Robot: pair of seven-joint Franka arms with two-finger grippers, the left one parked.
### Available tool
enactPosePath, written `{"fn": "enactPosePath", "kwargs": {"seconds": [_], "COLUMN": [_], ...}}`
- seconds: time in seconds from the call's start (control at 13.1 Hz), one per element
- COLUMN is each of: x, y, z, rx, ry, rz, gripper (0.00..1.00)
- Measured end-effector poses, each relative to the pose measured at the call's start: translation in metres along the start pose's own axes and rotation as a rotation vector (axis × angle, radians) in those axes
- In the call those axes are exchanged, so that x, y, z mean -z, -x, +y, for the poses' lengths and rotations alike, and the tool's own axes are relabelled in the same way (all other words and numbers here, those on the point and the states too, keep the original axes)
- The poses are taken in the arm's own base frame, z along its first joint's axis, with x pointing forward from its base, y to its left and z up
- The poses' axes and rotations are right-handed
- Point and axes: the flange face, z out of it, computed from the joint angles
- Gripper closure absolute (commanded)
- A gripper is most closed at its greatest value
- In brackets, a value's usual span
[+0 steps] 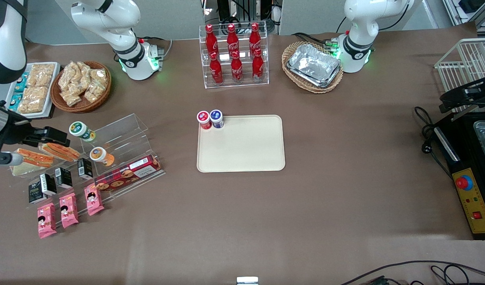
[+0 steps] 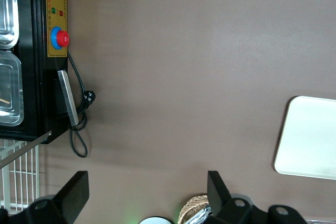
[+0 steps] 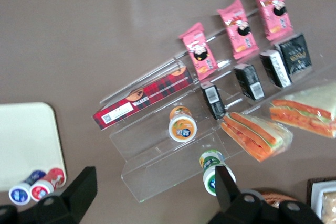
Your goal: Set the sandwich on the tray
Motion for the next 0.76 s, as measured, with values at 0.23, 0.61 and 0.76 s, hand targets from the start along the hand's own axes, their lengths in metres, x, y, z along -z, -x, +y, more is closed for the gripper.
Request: {"fn": "enactPosePath", "kwargs": {"seconds": [0.23,0.61,0.76], "x": [0.011,0.021,0.025], "y": [0.004,0.016,0.019], "z": [0.045,0.137,0.161], "rx": [-0.231,-0.657,-0.799], "ry": [-0.001,-0.005,-0.015], "rz": [0.02,0.044,0.069], "gripper": [0.0,0.0,0.0]}}
